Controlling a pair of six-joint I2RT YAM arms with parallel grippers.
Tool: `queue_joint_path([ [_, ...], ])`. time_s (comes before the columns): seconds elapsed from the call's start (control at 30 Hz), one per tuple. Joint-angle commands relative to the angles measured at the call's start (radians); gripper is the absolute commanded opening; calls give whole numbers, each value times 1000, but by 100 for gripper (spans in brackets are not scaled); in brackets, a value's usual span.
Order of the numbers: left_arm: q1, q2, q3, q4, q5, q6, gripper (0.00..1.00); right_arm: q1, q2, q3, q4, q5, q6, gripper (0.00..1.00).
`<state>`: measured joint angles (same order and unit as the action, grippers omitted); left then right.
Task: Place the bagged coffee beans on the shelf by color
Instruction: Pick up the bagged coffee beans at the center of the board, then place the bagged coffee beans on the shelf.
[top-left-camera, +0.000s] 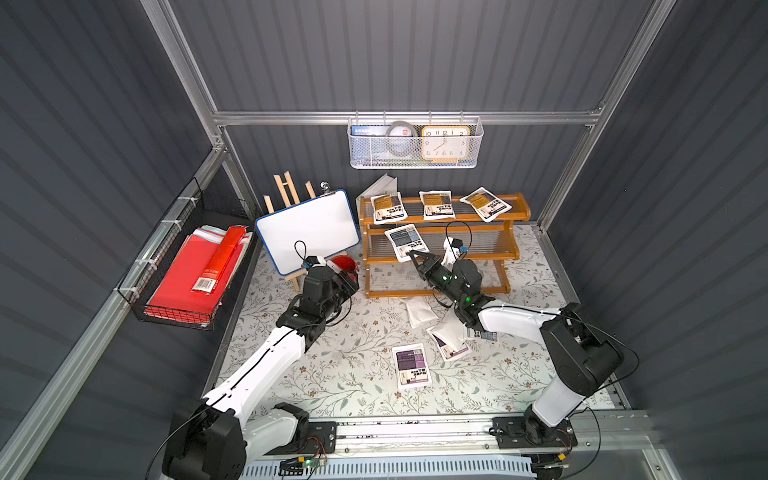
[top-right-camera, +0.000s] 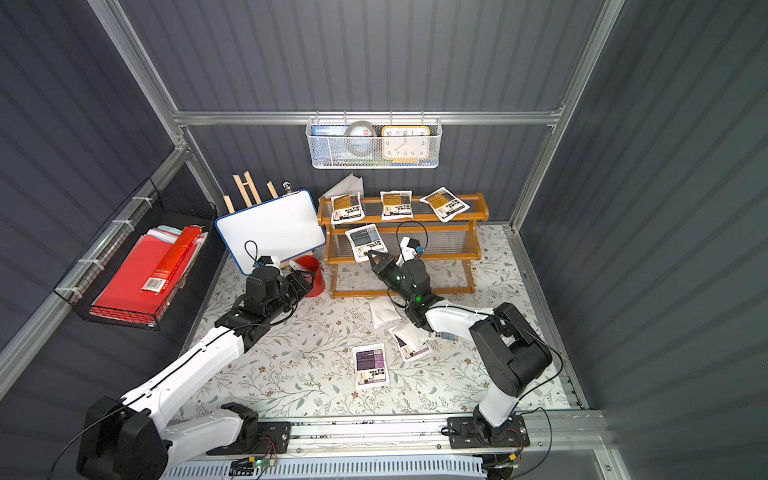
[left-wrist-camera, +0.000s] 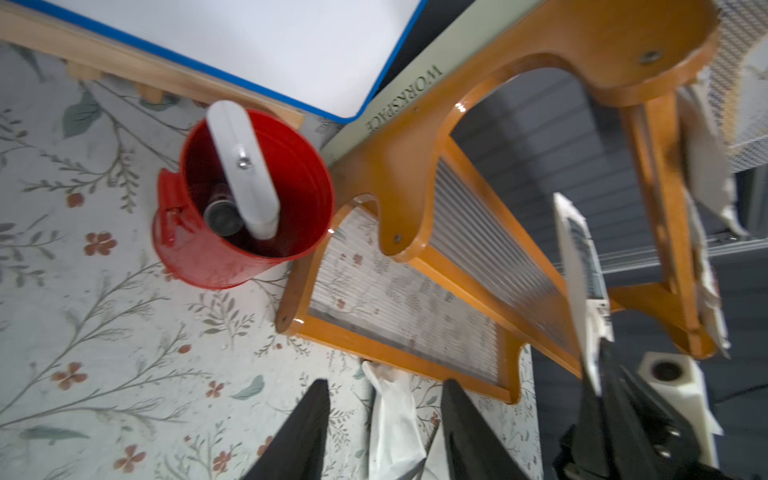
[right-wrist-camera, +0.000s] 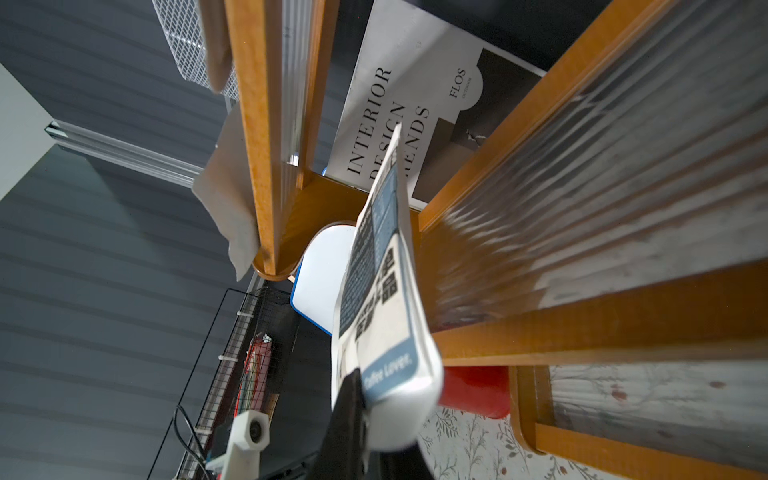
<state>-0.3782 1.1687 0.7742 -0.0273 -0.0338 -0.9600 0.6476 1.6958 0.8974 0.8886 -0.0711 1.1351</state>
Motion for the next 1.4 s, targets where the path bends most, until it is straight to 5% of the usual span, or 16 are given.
queue_joint_path([
  [0.0,-1,22,18,-76,-63,-9,48,1,42,43,-34,60,47,0],
  [0.8,0,30,60,-130,-82,53,50,41,301,367,-184,80,133,8],
  [1.07,1,9,56,-154,-90,63,50,80,281,359,-300,120,181,47],
  [1.37,4,-25,46,-176,-114,70,51,89,203,319,-429,123,181,68],
])
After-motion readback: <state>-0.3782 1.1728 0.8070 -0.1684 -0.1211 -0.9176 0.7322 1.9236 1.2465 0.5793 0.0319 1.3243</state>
